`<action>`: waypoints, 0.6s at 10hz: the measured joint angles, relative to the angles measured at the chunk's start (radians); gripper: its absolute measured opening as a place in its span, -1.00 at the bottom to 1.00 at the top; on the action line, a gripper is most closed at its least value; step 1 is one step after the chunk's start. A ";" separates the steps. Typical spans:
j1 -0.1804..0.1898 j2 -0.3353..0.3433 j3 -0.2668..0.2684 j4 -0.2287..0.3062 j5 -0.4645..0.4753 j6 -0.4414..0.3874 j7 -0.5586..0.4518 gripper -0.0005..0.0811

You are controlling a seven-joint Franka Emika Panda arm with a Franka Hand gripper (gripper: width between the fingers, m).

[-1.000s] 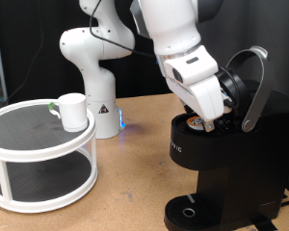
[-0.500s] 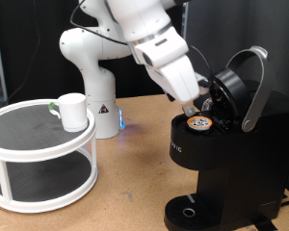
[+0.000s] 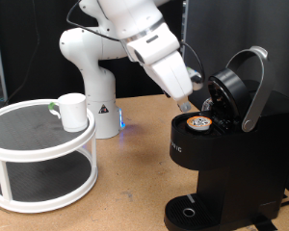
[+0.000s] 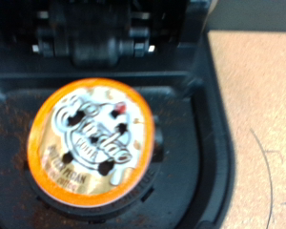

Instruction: Make a cup of coffee with the keurig machine

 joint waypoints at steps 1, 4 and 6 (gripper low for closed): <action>-0.004 -0.005 -0.018 0.017 0.027 -0.033 -0.013 0.99; -0.024 -0.027 -0.055 0.073 0.032 -0.132 -0.017 0.99; -0.034 -0.034 -0.071 0.102 0.027 -0.185 -0.025 0.99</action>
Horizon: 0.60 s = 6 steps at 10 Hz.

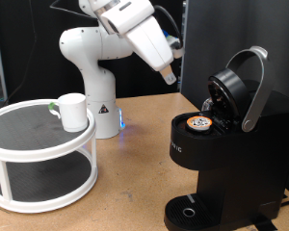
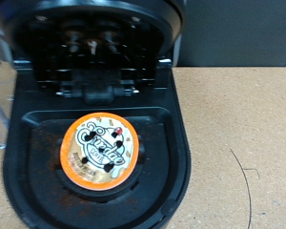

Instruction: Make a cup of coffee with the keurig machine

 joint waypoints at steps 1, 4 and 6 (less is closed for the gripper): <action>-0.004 0.000 -0.003 0.010 -0.001 -0.023 -0.009 0.99; 0.000 0.000 0.004 0.003 0.033 -0.005 0.013 0.99; 0.014 0.001 0.021 0.009 0.103 -0.005 0.045 0.99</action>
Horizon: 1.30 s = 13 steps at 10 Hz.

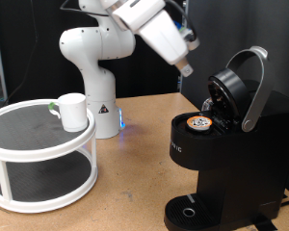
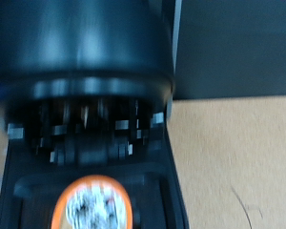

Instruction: Make a cup of coffee with the keurig machine

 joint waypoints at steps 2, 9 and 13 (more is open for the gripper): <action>0.017 0.000 0.029 0.014 0.027 -0.002 0.036 0.99; 0.047 -0.003 0.126 0.051 0.036 0.034 0.145 0.99; 0.051 -0.008 0.177 0.064 0.036 0.060 0.208 0.99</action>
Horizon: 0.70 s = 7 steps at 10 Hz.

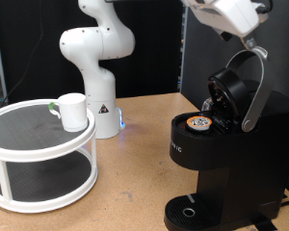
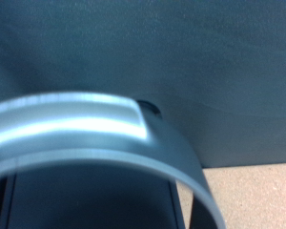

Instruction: Make a cup of coffee with the keurig machine

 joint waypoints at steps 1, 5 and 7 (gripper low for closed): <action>0.001 -0.002 0.013 0.003 0.000 0.005 0.014 0.99; 0.003 -0.005 0.067 0.006 0.000 0.053 0.060 -0.02; 0.004 -0.004 0.097 0.006 -0.006 0.083 0.093 -0.48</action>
